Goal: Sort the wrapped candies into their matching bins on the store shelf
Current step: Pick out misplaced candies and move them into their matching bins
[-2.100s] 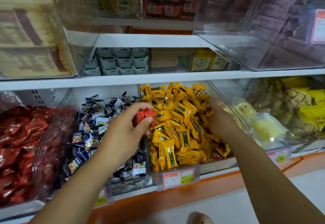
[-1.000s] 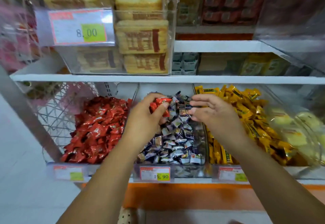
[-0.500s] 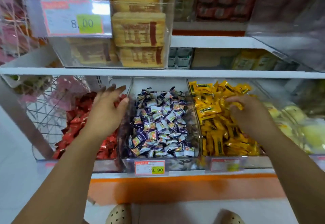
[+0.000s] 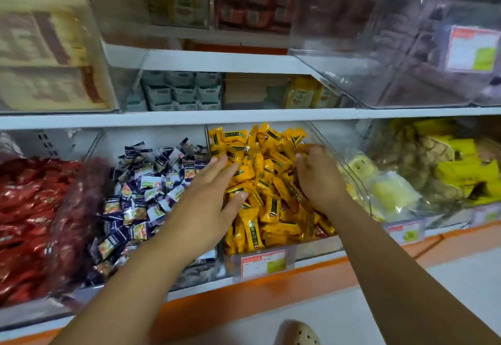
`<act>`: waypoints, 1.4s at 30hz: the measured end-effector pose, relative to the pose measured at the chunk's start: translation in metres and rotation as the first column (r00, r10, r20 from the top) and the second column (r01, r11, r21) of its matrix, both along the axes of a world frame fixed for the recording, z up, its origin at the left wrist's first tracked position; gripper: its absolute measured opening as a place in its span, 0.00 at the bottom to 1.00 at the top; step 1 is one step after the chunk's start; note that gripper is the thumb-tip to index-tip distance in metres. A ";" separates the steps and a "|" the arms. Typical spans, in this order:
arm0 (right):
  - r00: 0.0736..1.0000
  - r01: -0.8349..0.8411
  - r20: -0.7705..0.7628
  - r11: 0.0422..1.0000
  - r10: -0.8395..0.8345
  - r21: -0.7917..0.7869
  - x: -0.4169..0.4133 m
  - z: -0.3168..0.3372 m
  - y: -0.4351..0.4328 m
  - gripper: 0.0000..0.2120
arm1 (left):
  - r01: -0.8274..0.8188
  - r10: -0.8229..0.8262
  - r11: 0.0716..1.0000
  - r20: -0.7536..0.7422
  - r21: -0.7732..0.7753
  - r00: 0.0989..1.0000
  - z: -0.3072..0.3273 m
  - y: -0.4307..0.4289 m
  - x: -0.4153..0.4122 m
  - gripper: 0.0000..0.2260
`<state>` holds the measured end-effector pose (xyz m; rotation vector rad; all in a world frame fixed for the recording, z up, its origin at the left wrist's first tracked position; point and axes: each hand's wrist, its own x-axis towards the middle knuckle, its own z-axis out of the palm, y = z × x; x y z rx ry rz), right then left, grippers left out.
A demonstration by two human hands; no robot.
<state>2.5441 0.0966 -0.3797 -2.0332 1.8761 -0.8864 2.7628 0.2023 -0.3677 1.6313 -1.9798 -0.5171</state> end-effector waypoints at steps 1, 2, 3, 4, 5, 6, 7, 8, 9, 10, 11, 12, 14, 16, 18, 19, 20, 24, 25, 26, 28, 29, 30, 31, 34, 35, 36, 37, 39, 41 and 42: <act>0.998 0.020 0.054 0.999 -0.022 0.027 -0.002 -0.003 -0.006 0.17 | -0.005 0.005 1.000 0.004 -0.003 1.000 -0.001 -0.003 -0.003 0.33; 0.997 0.013 0.070 0.997 -0.018 0.074 -0.003 -0.008 -0.011 0.19 | -0.008 0.008 1.000 0.008 -0.006 1.000 -0.003 -0.005 -0.006 0.33; 0.999 -0.003 0.045 0.991 -0.003 0.134 -0.004 -0.013 -0.017 0.22 | -0.013 0.013 1.000 0.009 -0.011 1.000 -0.005 -0.008 -0.007 0.33; 1.000 -0.010 -0.017 0.981 0.014 0.194 -0.003 -0.017 -0.021 0.25 | -0.020 0.021 1.000 0.007 -0.016 1.000 -0.006 -0.010 -0.008 0.33; 0.997 -0.011 -0.070 0.966 0.030 0.257 -0.001 -0.019 -0.025 0.27 | -0.030 0.030 0.999 0.004 -0.020 1.000 -0.007 -0.012 -0.007 0.33; 0.993 -0.030 -0.095 0.952 0.062 0.306 0.000 -0.018 -0.027 0.28 | -0.040 0.040 0.999 0.002 -0.020 0.999 -0.007 -0.013 -0.007 0.33; 0.990 -0.065 -0.099 0.941 0.104 0.332 0.000 -0.017 -0.029 0.27 | -0.053 0.053 0.998 -0.001 -0.018 0.999 -0.007 -0.014 -0.005 0.32; 0.983 -0.103 -0.106 0.933 0.148 0.344 0.000 -0.016 -0.030 0.27 | -0.068 0.068 0.998 -0.009 -0.011 0.998 -0.007 -0.016 -0.003 0.32; 0.975 -0.140 -0.114 0.925 0.191 0.354 -0.001 -0.015 -0.030 0.26 | -0.080 0.080 0.997 -0.019 -0.001 0.997 -0.007 -0.017 0.000 0.32; 0.967 -0.174 -0.114 0.916 0.229 0.362 -0.002 -0.014 -0.029 0.26 | -0.090 0.090 0.996 -0.025 0.008 0.996 -0.007 -0.018 0.002 0.32; 0.962 -0.202 -0.101 0.908 0.255 0.368 -0.003 -0.013 -0.026 0.26 | -0.096 0.096 0.995 -0.028 0.013 0.995 -0.008 -0.019 0.005 0.32; 0.959 -0.226 -0.077 0.901 0.272 0.371 -0.004 -0.012 -0.024 0.26 | -0.098 0.099 0.995 -0.027 0.016 0.995 -0.008 -0.020 0.007 0.32; 0.962 -0.261 0.018 0.900 0.272 0.349 -0.007 -0.009 -0.019 0.24 | -0.095 0.096 0.995 -0.027 0.029 0.995 -0.010 -0.021 0.008 0.32; 0.966 -0.259 0.109 0.909 0.236 0.327 -0.008 -0.006 -0.017 0.22 | -0.095 0.096 0.995 -0.029 0.038 0.995 -0.010 -0.021 0.006 0.32; 0.960 -0.254 0.198 0.914 0.198 0.317 -0.007 -0.006 -0.018 0.21 | -0.097 0.098 0.994 -0.030 0.040 0.995 -0.010 -0.021 0.004 0.32; 0.956 -0.246 0.234 0.916 0.176 0.318 -0.005 -0.005 -0.018 0.21 | -0.098 0.099 0.994 -0.032 0.041 0.995 -0.010 -0.021 0.003 0.32; 0.955 -0.231 0.254 0.920 0.153 0.316 -0.003 -0.004 -0.019 0.22 | -0.099 0.100 0.994 -0.035 0.040 0.994 -0.011 -0.020 0.003 0.31; 0.957 -0.164 0.279 0.936 0.075 0.310 0.005 -0.001 -0.025 0.24 | -0.089 0.090 0.995 -0.040 0.035 0.995 -0.012 -0.017 0.005 0.31; 0.953 -0.155 0.299 0.936 0.056 0.317 0.006 -0.001 -0.026 0.23 | -0.082 0.083 0.996 -0.041 0.034 0.996 -0.012 -0.015 0.006 0.31; 0.944 -0.155 0.328 0.933 0.043 0.324 0.006 -0.001 -0.028 0.21 | -0.075 0.076 0.997 -0.042 0.035 0.996 -0.012 -0.014 0.007 0.32; 0.930 -0.170 0.366 0.930 0.041 0.327 0.008 -0.002 -0.030 0.20 | -0.067 0.069 0.997 -0.046 0.044 0.997 -0.012 -0.011 0.009 0.31; 0.930 -0.173 0.365 0.929 0.045 0.327 0.009 -0.001 -0.031 0.20 | -0.062 0.064 0.997 -0.047 0.050 0.997 -0.012 -0.010 0.010 0.31; 0.931 -0.174 0.361 0.930 0.049 0.324 0.010 -0.002 -0.031 0.20 | -0.055 0.058 0.997 -0.045 0.054 0.997 -0.012 -0.009 0.011 0.30; 0.932 -0.174 0.359 0.932 0.050 0.320 0.011 -0.002 -0.031 0.22 | -0.049 0.052 0.997 -0.042 0.055 0.998 -0.013 -0.008 0.012 0.30; 0.940 -0.154 0.336 0.949 0.055 0.275 0.012 -0.002 -0.029 0.26 | -0.042 0.043 0.998 -0.034 0.050 0.998 -0.013 -0.007 0.013 0.30; 0.948 -0.147 0.312 0.956 0.063 0.253 0.012 -0.002 -0.029 0.28 | -0.044 0.046 0.998 -0.028 0.047 0.999 -0.013 -0.007 0.013 0.30; 0.956 -0.145 0.283 0.961 0.075 0.235 0.012 -0.001 -0.027 0.29 | -0.048 0.049 0.998 -0.020 0.044 0.999 -0.013 -0.007 0.013 0.30; 0.963 -0.148 0.254 0.964 0.090 0.222 0.012 0.000 -0.024 0.29 | -0.051 0.052 0.998 -0.013 0.040 0.999 -0.012 -0.008 0.012 0.30; 0.967 -0.155 0.233 0.964 0.103 0.216 0.012 0.007 -0.015 0.28 | -0.053 0.053 0.998 -0.004 0.031 0.999 -0.012 -0.009 0.011 0.31; 0.956 -0.185 0.264 0.961 0.129 0.203 0.011 0.018 -0.002 0.25 | -0.055 0.055 0.998 0.004 0.019 0.999 -0.012 -0.010 0.010 0.31; 0.947 -0.211 0.282 0.959 0.152 0.189 0.011 0.023 0.006 0.23 | -0.057 0.056 0.998 0.012 0.012 0.998 -0.012 -0.011 0.009 0.32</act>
